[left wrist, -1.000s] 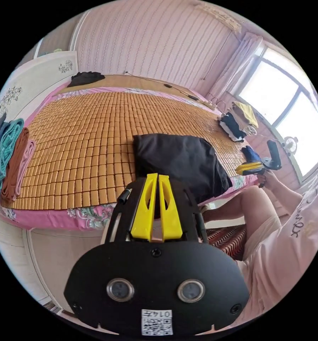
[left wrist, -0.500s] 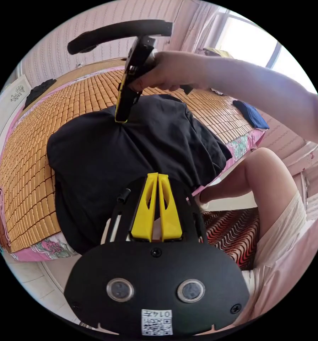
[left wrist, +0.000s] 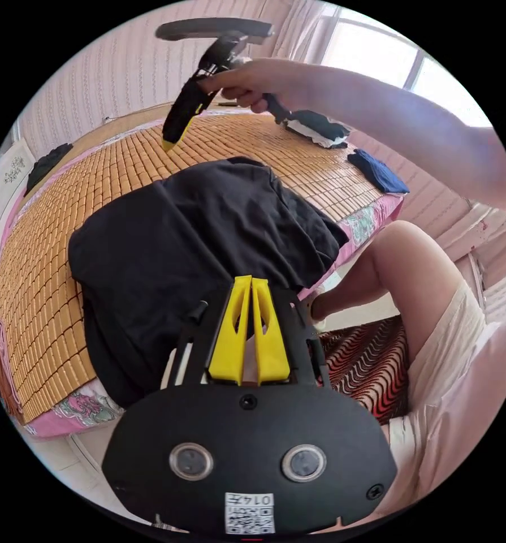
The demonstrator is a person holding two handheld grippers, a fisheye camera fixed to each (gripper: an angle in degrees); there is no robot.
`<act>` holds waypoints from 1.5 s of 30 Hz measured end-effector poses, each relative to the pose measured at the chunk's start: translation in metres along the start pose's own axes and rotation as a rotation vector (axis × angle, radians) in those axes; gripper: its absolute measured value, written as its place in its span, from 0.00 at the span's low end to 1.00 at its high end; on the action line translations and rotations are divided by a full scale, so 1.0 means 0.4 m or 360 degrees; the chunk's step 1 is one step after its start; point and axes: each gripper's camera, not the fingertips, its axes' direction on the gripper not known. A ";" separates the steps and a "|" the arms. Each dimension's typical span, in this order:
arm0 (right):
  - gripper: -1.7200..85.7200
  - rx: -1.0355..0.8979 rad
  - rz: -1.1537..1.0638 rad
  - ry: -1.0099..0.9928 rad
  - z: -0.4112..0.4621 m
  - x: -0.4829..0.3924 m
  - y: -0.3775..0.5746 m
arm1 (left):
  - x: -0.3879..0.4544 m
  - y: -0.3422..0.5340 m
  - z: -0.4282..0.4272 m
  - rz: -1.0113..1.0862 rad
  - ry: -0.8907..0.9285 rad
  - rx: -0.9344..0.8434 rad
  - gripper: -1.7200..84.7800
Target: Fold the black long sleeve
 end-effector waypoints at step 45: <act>0.06 0.1075 0.1598 -0.1406 0.399 0.328 1.387 | 0.413 -0.104 -0.079 0.0361 0.0073 0.0002 0.02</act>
